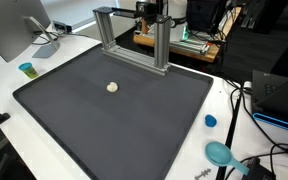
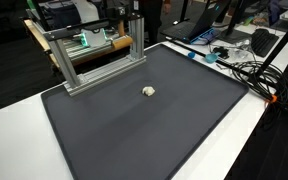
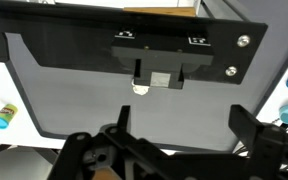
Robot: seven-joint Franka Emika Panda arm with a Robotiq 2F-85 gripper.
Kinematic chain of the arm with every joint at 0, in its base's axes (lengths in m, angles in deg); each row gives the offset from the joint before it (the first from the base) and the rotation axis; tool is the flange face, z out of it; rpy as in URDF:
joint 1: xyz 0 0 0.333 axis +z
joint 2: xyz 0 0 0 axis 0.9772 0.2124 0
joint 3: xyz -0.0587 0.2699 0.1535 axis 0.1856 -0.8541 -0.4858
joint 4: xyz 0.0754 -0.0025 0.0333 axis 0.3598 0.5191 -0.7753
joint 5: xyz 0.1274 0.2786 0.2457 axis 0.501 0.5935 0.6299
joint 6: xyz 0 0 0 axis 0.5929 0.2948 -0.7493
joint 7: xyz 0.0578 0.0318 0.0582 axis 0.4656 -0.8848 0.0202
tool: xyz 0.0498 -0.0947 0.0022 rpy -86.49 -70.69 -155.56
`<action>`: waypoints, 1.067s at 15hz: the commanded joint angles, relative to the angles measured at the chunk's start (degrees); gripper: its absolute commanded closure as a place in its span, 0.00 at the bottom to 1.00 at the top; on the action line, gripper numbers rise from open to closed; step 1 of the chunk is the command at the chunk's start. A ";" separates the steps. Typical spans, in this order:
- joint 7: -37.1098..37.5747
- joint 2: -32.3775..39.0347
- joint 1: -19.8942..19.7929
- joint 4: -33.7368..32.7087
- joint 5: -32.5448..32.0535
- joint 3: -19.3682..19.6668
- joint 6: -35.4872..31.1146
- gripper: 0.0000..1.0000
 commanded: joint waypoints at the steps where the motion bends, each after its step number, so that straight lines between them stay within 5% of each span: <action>1: 0.24 0.85 -0.25 -0.10 -0.88 -0.16 -0.18 0.00; 16: 0.67 8.43 -2.07 -0.08 0.45 2.45 1.31 0.00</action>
